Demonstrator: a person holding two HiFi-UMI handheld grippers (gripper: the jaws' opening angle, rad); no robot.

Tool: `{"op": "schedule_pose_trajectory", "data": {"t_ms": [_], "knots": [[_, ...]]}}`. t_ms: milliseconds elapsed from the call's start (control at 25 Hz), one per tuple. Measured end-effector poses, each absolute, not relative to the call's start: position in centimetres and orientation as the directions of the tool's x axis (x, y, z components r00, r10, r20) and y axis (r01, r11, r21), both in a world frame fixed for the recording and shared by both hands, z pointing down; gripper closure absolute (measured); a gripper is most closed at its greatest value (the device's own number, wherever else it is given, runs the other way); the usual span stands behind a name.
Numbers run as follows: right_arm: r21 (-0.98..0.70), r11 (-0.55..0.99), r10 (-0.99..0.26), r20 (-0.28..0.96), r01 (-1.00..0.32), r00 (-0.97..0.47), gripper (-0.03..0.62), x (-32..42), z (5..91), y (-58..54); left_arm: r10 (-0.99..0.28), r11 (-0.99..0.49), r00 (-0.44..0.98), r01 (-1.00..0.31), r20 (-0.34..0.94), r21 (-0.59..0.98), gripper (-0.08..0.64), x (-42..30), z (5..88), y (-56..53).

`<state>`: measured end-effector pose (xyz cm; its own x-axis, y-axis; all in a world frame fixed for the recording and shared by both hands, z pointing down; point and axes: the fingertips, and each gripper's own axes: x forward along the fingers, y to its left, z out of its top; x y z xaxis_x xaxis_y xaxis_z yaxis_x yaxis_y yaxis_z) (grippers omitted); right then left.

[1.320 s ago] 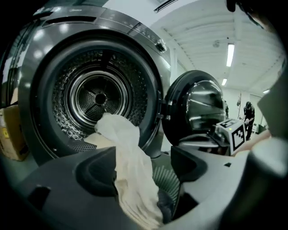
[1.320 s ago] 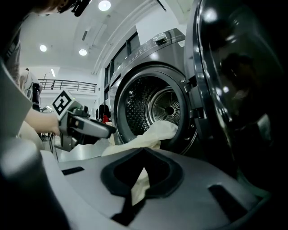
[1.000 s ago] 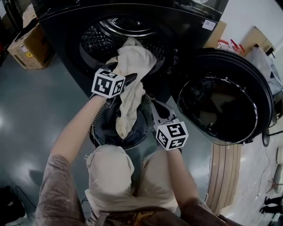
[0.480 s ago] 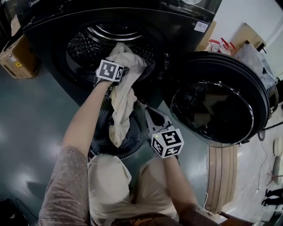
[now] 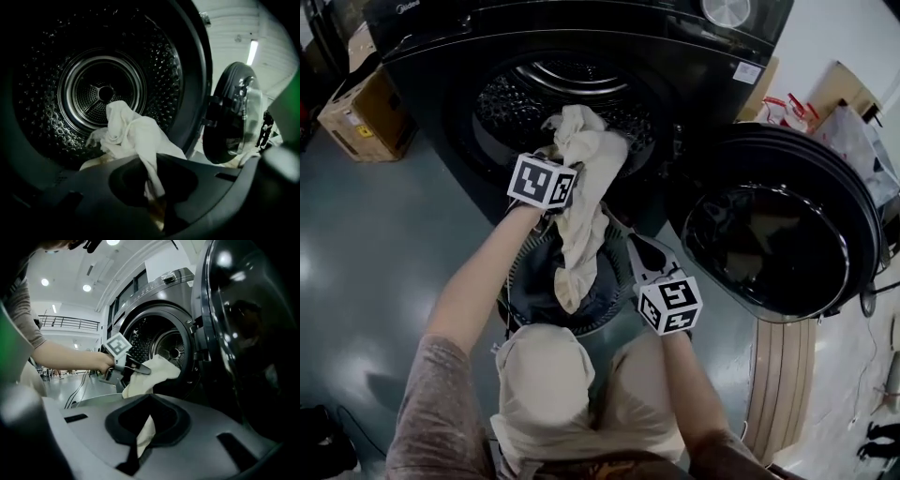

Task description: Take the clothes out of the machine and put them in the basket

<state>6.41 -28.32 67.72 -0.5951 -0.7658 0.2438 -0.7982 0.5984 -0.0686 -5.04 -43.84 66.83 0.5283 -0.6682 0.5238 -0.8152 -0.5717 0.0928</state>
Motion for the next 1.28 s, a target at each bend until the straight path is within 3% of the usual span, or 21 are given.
{"op": "schedule_pose_trajectory", "data": {"t_ms": [600, 680, 760, 960, 1280], "knots": [[-0.106, 0.633, -0.728, 0.253, -0.767, -0.637, 0.594, 5.5, 69.1, -28.7, -0.574, -0.632, 0.616, -0.752, 0.539, 0.187, 0.517, -8.0, 64.1, -23.8], [-0.104, 0.640, -0.722, 0.258, -0.761, -0.642, 0.594, 5.0, 69.2, -28.6, -0.593, -0.627, 0.582, -0.768, 0.557, 0.135, 0.454, -8.3, 64.5, -23.9], [-0.100, 0.645, -0.719, 0.257, -0.758, -0.646, 0.594, 4.9, 69.2, -28.5, -0.628, -0.607, 0.548, -0.789, 0.552, 0.094, 0.326, -8.6, 64.4, -24.8], [-0.107, 0.627, -0.735, 0.249, -0.772, -0.631, 0.595, 5.6, 68.7, -28.4, -0.702, -0.566, 0.520, -0.822, 0.486, 0.063, 0.270, -8.4, 63.5, -30.0], [-0.085, 0.610, -0.756, 0.236, -0.788, -0.611, 0.594, 6.0, 67.6, -27.9, -0.755, -0.473, 0.408, -0.881, 0.514, 0.006, 0.117, -6.2, 68.2, -41.8]]}}
